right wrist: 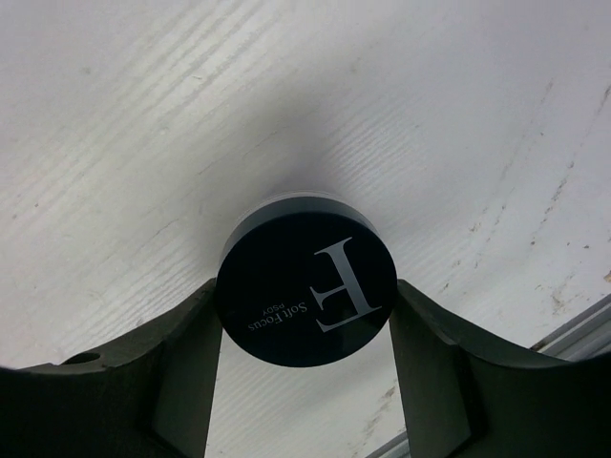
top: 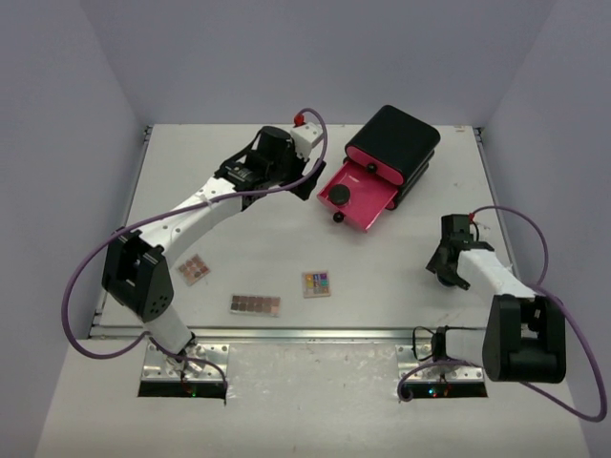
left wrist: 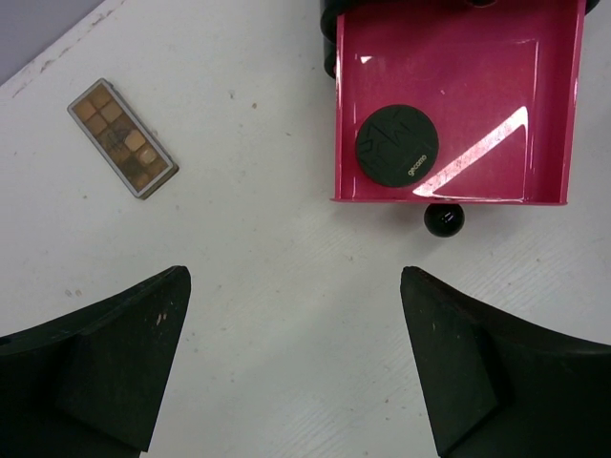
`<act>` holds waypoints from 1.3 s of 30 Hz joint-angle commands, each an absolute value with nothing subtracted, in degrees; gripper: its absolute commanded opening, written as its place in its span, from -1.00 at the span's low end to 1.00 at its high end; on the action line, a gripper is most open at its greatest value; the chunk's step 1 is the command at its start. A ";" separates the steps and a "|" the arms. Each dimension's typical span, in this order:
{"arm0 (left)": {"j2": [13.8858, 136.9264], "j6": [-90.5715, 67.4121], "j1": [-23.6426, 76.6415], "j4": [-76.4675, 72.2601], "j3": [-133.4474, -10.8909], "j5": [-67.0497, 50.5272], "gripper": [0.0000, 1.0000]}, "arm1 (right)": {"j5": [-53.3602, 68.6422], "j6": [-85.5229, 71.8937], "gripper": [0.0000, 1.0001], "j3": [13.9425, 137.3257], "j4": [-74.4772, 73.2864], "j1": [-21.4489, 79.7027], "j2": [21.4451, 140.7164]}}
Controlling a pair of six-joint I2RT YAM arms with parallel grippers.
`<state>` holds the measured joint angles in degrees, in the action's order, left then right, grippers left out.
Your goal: Organize the makeup
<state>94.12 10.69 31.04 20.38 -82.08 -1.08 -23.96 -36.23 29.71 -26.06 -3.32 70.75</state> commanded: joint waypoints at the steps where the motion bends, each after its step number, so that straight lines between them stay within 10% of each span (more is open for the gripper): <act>1: 94.30 11.34 29.80 17.40 -84.28 -0.35 0.79 | -25.32 -30.70 -0.03 34.61 -24.44 3.11 66.29; 14: 100.70 11.45 27.87 18.17 -88.78 2.75 0.79 | -12.50 -9.17 -0.16 48.33 -8.58 25.51 70.27; 39: 107.00 10.91 27.51 20.53 -92.72 4.75 0.79 | -19.21 -7.69 0.21 66.15 -11.78 26.54 97.27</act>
<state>107.42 11.09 28.08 21.68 -90.02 4.92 -16.58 -7.25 62.81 -12.02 26.39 96.14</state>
